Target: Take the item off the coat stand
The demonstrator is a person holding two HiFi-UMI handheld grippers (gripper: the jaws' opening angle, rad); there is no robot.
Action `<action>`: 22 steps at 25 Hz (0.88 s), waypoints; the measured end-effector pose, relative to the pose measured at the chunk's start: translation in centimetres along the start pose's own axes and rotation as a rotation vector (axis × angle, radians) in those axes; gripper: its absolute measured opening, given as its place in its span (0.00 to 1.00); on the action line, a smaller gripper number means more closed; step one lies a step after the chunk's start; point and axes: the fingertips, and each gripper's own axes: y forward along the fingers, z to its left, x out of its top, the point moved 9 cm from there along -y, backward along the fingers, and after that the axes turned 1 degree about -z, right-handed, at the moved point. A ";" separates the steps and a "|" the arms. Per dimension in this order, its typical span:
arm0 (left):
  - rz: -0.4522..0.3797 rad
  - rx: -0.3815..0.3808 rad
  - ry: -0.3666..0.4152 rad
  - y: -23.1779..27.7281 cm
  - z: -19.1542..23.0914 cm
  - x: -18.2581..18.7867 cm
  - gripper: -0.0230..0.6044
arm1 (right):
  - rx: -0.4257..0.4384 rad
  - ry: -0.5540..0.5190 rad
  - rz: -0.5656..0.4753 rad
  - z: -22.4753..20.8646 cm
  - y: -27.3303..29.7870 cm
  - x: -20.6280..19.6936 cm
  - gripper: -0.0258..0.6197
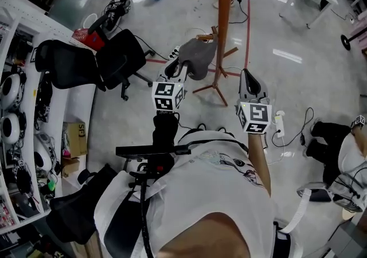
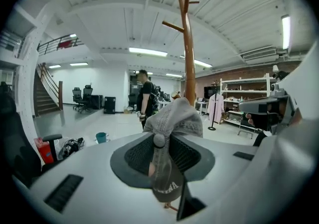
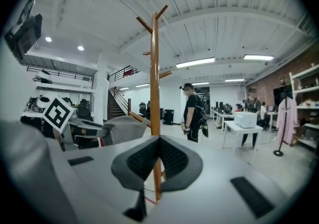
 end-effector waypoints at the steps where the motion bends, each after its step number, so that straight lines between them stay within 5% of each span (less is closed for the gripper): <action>1: -0.008 0.009 0.007 -0.2 0.1 0.4 0.20 | 0.006 0.000 -0.002 0.1 0.2 0.0 0.05; 15: -0.093 0.143 -0.006 -5.7 3.4 2.7 0.20 | 0.044 0.000 -0.020 1.9 0.8 0.4 0.05; 22: -0.160 0.312 -0.055 -8.2 4.1 3.0 0.20 | 0.020 0.007 -0.070 1.9 1.6 0.9 0.05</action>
